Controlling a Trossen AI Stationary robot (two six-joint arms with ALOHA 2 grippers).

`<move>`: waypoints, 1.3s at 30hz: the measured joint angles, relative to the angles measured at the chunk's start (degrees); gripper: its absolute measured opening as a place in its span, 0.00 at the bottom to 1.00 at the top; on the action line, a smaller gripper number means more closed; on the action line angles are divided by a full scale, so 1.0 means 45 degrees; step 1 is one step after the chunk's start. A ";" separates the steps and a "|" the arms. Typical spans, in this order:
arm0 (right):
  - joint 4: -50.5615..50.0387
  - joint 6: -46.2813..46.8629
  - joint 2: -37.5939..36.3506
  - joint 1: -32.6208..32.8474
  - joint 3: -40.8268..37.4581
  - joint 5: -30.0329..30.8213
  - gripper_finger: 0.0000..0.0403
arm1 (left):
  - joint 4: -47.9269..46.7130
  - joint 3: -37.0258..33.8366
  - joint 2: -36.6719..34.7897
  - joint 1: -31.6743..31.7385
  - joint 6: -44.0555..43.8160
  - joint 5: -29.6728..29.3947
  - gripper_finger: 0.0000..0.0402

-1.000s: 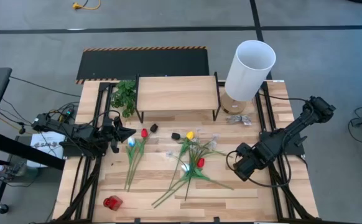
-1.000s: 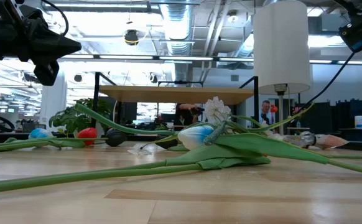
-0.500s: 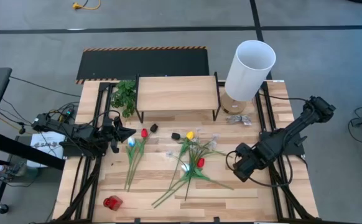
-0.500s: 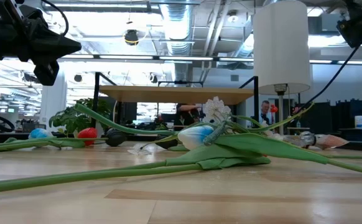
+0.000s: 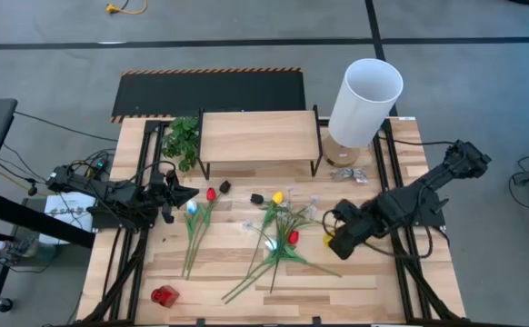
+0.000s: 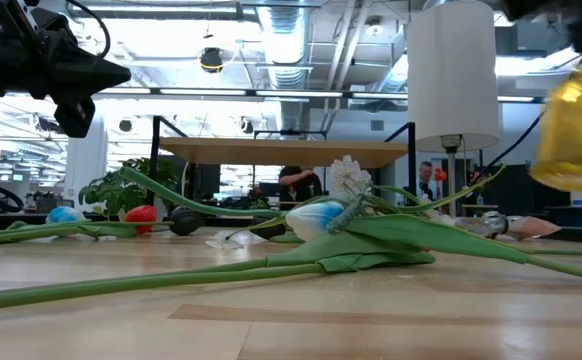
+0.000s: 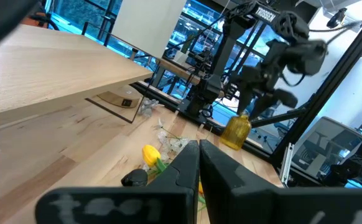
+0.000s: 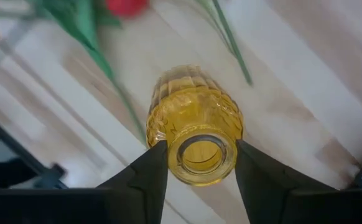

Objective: Pick and place flowers into a vace then onto a shelf
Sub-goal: Put the yellow vase on the shelf

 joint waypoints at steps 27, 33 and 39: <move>0.6882 -1.0819 0.0475 -0.7126 0.3129 -0.1148 0.37 | 0.0001 0.0002 0.0001 0.0005 0.0000 0.0000 0.00; 0.4809 -1.3243 0.2512 -0.7656 0.6029 -0.1382 0.36 | 0.0002 -0.0003 -0.0003 0.0005 0.0000 0.0005 0.00; 0.1810 -1.4938 0.4972 -0.8066 0.9636 -0.0956 0.37 | 0.0002 -0.0002 -0.0003 0.0000 0.0000 0.0013 0.00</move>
